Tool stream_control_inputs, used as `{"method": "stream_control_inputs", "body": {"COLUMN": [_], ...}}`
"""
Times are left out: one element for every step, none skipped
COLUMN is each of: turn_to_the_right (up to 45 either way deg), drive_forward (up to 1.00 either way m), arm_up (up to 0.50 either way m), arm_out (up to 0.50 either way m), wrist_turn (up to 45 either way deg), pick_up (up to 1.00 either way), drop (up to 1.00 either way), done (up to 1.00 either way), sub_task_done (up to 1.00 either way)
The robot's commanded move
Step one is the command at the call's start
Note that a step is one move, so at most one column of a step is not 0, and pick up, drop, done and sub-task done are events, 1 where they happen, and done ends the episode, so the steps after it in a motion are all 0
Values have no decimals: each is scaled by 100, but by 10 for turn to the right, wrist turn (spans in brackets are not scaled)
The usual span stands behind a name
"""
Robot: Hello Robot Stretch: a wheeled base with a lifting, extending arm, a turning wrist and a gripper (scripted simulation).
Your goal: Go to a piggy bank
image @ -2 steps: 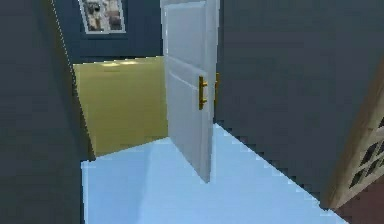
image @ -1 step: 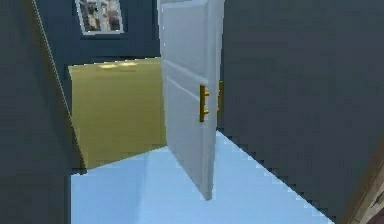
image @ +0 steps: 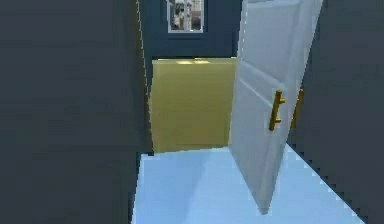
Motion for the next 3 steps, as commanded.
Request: {"method": "stream_control_inputs", "body": {"turn_to_the_right": [0,-30,0], "drive_forward": [100,0,100], "arm_up": [0,0,0], "arm_out": [0,0,0], "wrist_turn": [0,0,0], "pick_up": [0,0,0], "drop": [0,0,0], "done": [0,0,0], "sub_task_done": [0,0,0]}}
